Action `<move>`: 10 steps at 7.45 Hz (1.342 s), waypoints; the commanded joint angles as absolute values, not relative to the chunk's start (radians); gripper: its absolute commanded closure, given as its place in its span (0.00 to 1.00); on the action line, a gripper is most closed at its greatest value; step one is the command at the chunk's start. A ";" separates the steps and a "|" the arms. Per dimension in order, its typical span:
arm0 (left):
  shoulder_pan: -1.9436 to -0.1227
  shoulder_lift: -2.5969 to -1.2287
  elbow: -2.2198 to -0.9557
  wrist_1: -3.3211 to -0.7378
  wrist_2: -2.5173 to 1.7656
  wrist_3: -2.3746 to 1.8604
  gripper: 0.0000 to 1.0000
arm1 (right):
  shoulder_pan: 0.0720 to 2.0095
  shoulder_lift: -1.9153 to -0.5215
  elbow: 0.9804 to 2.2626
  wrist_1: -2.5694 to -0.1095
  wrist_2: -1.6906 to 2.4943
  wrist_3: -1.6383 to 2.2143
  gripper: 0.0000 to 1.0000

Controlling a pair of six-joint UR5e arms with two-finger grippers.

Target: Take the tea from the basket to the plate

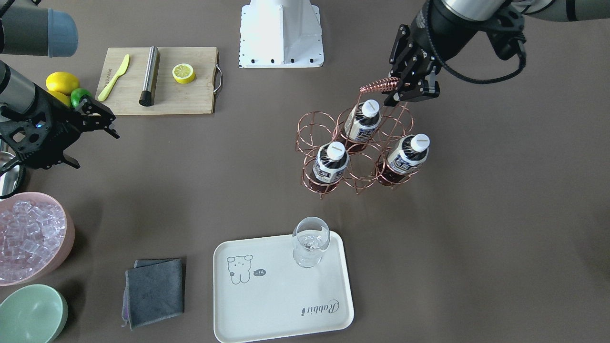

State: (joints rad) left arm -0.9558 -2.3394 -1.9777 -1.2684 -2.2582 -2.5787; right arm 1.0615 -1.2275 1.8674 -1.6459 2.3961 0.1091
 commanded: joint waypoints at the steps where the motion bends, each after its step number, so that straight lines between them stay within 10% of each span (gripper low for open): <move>1: -0.943 -2.524 -1.793 -1.157 -2.247 -2.586 1.00 | 1.062 -1.232 1.868 -1.646 2.395 0.107 0.00; 10: -0.801 -2.539 -1.836 -1.124 -2.250 -2.675 1.00 | 1.062 -1.243 1.868 -1.644 2.395 0.107 0.00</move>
State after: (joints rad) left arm -0.8132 -2.5386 -1.8386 -1.1254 -2.2502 -2.6681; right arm 1.0615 -1.2421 1.8688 -1.6445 2.3946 0.1074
